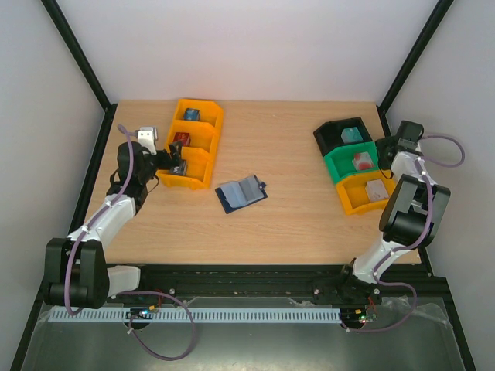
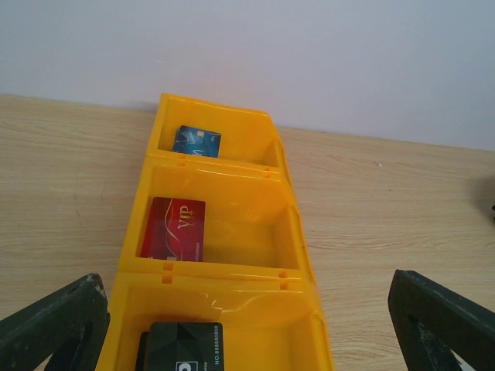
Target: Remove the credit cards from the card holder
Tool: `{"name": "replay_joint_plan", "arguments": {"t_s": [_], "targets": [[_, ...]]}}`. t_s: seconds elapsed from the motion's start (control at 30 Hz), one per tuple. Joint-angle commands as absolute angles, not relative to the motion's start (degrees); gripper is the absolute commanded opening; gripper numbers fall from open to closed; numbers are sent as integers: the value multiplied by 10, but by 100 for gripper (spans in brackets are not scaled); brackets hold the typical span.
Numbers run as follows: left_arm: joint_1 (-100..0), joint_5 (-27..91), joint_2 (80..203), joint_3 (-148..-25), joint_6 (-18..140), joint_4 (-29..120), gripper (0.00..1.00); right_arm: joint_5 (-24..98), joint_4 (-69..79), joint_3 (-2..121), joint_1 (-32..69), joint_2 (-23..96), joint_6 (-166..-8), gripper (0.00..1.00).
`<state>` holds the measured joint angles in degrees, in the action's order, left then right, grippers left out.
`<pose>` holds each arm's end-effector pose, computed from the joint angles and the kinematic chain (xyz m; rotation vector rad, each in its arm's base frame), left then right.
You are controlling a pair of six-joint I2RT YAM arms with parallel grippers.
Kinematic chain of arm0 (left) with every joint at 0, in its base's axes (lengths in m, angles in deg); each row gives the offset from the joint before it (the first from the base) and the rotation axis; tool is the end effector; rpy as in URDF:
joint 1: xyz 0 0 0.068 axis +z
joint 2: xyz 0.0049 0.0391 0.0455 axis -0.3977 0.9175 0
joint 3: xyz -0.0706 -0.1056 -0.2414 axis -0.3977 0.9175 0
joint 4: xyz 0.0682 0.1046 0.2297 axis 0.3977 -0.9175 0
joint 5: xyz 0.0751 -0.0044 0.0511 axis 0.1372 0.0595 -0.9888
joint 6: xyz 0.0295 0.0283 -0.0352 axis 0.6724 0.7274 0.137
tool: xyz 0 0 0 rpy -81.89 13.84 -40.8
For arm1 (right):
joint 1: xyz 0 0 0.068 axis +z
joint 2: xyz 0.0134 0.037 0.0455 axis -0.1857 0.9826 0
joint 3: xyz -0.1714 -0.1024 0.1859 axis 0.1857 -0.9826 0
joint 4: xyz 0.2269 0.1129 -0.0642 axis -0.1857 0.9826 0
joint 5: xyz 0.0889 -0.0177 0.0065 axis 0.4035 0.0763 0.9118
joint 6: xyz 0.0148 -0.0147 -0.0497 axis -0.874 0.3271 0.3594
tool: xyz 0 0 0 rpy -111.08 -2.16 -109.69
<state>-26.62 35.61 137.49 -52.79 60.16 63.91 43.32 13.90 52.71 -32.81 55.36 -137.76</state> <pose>0.2795 -0.0229 0.2581 0.0079 1.7950 -0.3825 0.3639 -0.1383 0.2271 1.3903 1.8712 0.6058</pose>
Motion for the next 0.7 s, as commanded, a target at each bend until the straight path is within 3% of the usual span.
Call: {"name": "replay_joint_plan", "arguments": {"t_s": [0.0, 0.17, 0.33, 0.57, 0.67], "targets": [[-263, 363, 1370, -535, 605, 645, 99, 403, 173, 552, -328, 552, -1359, 48], [-263, 364, 1368, -532, 605, 646, 100, 351, 264, 650, -302, 575, -1238, 43], [-263, 371, 1369, -530, 601, 651, 100, 329, 460, 807, -236, 658, -1090, 27], [-263, 374, 1367, -529, 606, 647, 100, 390, 485, 747, -207, 653, -1076, 3], [-263, 374, 1366, -528, 606, 648, 100, 398, 492, 714, -207, 660, -1070, 2]]}}
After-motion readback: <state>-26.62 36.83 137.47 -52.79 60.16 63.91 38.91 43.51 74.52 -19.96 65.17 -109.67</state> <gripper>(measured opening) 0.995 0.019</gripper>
